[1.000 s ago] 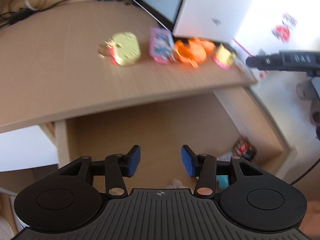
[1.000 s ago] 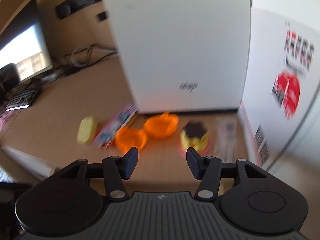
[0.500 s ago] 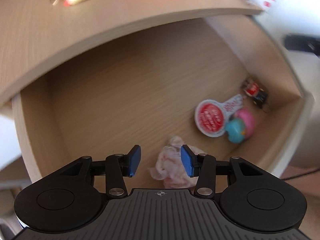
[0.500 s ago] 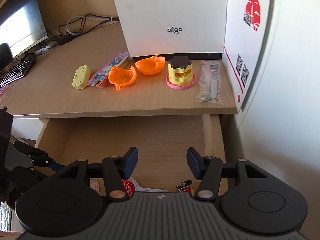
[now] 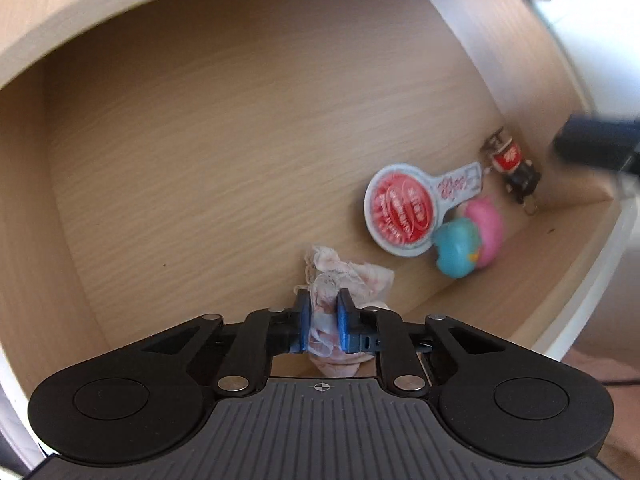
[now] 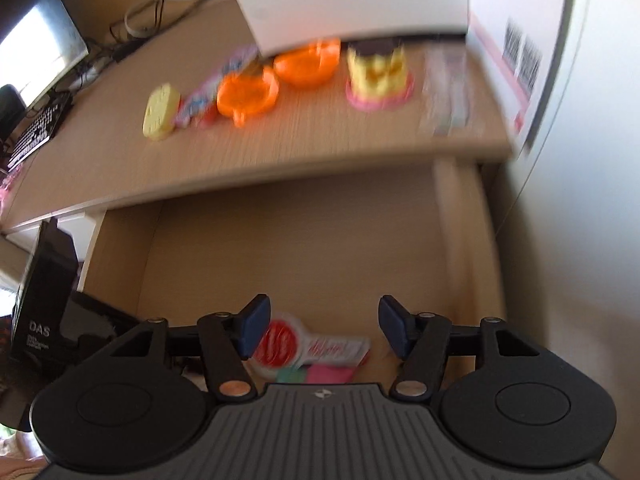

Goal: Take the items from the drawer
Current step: 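Grasp the pink tissue with the left tool while the right tool grasps the teal and pink toys, then place the tissue on the desktop with the left tool while the right tool lifts the toys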

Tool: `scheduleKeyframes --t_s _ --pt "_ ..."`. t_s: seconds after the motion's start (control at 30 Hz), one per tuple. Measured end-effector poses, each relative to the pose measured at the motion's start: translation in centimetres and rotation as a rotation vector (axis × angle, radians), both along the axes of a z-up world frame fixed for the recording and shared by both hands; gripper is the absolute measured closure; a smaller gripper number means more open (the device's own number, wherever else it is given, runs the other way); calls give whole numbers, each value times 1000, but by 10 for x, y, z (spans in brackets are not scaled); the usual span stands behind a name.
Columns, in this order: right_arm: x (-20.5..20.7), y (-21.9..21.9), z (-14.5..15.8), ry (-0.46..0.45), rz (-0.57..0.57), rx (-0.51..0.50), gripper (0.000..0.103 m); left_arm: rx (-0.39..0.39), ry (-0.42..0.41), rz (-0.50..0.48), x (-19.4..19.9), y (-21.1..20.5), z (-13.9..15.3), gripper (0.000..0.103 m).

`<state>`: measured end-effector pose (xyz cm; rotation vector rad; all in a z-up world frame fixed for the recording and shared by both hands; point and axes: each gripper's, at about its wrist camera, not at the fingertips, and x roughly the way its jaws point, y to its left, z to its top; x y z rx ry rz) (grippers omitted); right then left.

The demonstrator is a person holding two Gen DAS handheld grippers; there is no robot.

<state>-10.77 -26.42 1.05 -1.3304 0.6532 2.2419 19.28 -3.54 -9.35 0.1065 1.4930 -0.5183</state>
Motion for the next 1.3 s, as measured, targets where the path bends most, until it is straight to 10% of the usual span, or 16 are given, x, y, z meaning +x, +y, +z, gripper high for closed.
scheduleKeyframes --t_s 0.67,0.87,1.03,1.3 --pt "-46 -12 -82 -370 -21 -176 39 -216 -219 234 -41 75 75 90" --pt "-57 -25 -94 -399 33 -143 30 -226 -217 260 -43 81 75 90" --pt "-60 -40 -100 -463 100 -28 42 -236 -221 273 -46 93 79 90" --pt "-42 -57 -75 -346 105 26 49 -251 -213 255 -50 93 79 90"
